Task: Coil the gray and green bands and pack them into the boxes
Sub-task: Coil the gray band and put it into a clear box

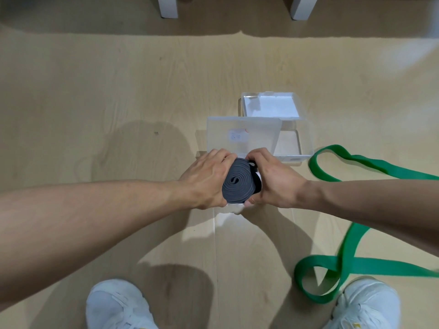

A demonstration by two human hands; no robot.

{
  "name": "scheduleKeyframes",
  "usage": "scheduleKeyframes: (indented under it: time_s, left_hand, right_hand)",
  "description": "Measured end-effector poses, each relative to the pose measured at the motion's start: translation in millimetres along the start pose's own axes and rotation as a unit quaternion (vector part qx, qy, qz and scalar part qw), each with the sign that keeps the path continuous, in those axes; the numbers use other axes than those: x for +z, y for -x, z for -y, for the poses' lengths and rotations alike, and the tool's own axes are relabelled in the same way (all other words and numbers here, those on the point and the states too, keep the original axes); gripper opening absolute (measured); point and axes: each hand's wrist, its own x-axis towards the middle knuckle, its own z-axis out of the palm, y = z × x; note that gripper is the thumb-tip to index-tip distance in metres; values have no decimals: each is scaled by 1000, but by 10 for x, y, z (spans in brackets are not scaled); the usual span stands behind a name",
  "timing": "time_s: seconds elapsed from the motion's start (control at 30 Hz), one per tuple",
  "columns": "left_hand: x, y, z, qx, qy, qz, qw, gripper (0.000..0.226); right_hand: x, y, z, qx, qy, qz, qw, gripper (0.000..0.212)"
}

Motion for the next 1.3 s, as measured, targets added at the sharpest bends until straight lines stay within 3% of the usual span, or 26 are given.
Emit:
scheduleKeyframes:
  time_s: [0.73,0.93,1.1,1.3]
  left_hand:
    - [-50,-12,-60,-5,-43,43,998,92]
    - [-83,19,-108,-9,-102,79,992,106]
    - [-84,43,-177,-17,-102,65,993,92]
    - [-48,103,-134,15,-133,43,990,96]
  right_hand:
    - [68,20,37,4,9,23,1000,104]
    - [46,14,44,15,16,35,999,111]
    - [43,-6,46,15,12,27,999,110]
    - [22,23,51,18,10,31,999,113]
